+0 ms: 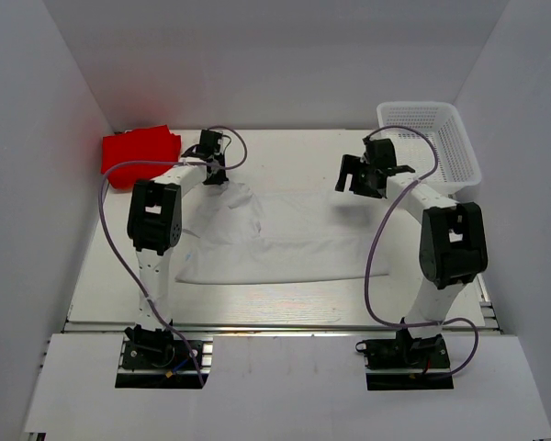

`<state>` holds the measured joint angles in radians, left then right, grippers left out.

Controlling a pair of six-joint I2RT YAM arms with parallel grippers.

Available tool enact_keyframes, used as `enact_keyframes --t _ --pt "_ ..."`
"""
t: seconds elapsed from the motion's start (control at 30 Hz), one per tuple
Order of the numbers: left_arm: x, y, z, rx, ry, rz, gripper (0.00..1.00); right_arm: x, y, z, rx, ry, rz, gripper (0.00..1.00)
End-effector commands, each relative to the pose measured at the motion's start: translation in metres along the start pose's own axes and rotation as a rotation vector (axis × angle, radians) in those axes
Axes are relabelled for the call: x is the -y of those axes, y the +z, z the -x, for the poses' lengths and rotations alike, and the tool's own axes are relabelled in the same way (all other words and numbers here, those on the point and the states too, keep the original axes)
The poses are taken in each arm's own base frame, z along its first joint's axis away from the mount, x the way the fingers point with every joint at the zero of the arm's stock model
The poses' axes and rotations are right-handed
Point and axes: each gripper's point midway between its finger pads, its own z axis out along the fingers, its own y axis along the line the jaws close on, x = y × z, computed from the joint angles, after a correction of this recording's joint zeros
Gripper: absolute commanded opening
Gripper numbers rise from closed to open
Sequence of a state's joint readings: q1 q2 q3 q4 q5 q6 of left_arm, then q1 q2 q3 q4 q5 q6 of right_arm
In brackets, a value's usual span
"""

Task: Fold and stack the t-shirts
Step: Grap the side of the flattened tshirt furthest away from the robot with both arms

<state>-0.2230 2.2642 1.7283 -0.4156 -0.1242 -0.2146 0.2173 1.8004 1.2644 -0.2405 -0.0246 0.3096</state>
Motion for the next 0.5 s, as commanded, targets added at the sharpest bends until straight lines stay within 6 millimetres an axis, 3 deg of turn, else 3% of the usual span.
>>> enact_keyframes --t 0.0,0.2,0.37,0.43,0.47 --pt "0.007 -0.026 0.023 0.061 -0.01 -0.044 0.0 0.012 0.003 0.027 0.053 -0.003 -0.083 0.9" --pt "0.006 -0.045 0.041 0.163 -0.012 -0.056 0.0 0.024 0.02 0.035 0.05 0.026 -0.146 0.9" --pt "0.006 -0.079 0.064 0.266 -0.003 -0.075 0.0 0.028 0.032 0.051 0.059 0.072 -0.166 0.9" --pt "0.009 -0.086 0.064 0.285 0.007 -0.101 0.0 0.032 0.043 0.048 0.046 0.084 -0.173 0.9" --pt "0.011 -0.09 0.064 0.292 0.017 -0.116 0.0 0.028 0.044 0.06 0.074 0.081 -0.162 0.9"
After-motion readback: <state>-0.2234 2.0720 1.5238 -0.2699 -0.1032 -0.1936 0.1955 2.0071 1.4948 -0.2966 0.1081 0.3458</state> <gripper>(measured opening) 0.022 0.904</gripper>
